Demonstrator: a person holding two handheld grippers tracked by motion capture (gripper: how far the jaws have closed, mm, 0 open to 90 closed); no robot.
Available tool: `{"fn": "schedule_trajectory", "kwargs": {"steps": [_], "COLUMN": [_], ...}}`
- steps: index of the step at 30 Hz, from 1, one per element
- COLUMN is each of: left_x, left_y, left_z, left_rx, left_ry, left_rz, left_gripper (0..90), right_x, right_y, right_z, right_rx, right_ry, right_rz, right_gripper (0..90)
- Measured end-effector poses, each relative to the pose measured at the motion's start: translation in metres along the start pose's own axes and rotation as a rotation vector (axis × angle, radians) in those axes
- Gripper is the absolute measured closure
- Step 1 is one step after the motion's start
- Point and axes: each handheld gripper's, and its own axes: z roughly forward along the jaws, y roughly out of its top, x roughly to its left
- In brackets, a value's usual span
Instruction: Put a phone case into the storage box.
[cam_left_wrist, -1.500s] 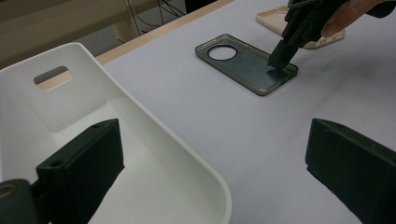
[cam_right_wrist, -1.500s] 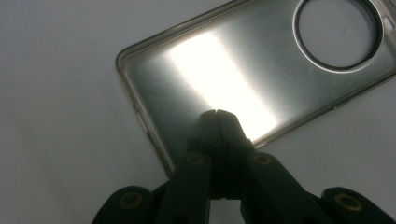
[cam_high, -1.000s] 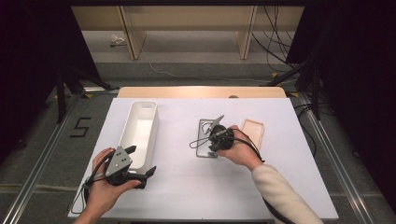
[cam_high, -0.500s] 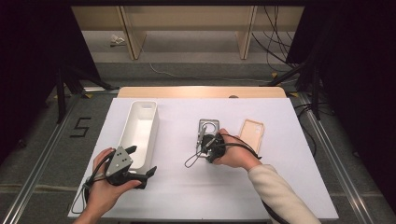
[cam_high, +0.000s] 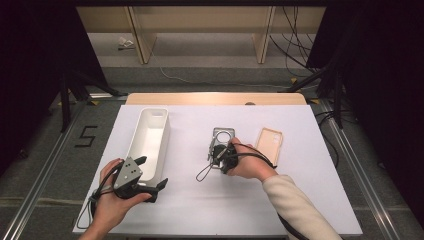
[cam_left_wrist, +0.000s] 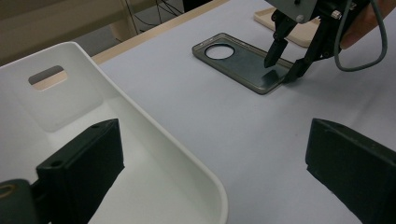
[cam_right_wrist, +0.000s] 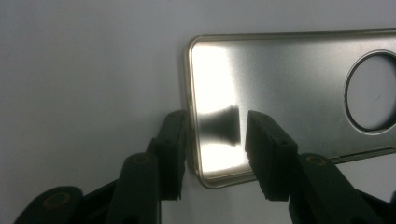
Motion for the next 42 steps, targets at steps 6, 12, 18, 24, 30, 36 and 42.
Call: {"fn": "schedule_trajectory", "kwargs": {"steps": [6, 12, 18, 24, 30, 36, 42], "left_x": [0.000, -0.001, -0.001, -0.001, -0.001, -0.002, -0.002], "left_y": [0.000, 0.000, 0.000, 0.000, 0.000, 0.000, 0.000], "left_z": [0.000, 0.000, 0.001, 0.001, 0.001, 0.001, 0.001], "left_rx": [0.001, 0.001, 0.001, 0.001, 0.000, 0.000, 0.000], "left_ry": [-0.002, -0.004, -0.005, -0.007, -0.006, -0.007, -0.006], "left_rz": [0.001, 0.000, 0.002, 0.001, 0.002, 0.002, 0.003], "left_gripper": [3.7, 3.7, 3.7, 3.7, 3.7, 3.7, 3.7], "right_x": [0.003, 0.004, 0.005, 0.004, 0.005, 0.006, 0.007], "right_y": [0.003, 0.006, 0.009, 0.009, 0.010, 0.011, 0.011], "right_z": [0.000, 0.000, 0.001, 0.001, 0.001, 0.000, 0.000], "right_rx": [0.017, 0.034, 0.047, 0.047, 0.053, 0.067, 0.072], "right_ry": [0.015, 0.027, 0.022, 0.032, 0.047, 0.037, 0.037], "right_rz": [-0.037, -0.057, -0.080, -0.076, -0.066, -0.078, -0.083], "right_gripper": [69.5, 73.5, 74.2, 75.9, 82.0, 86.0, 87.3]}}
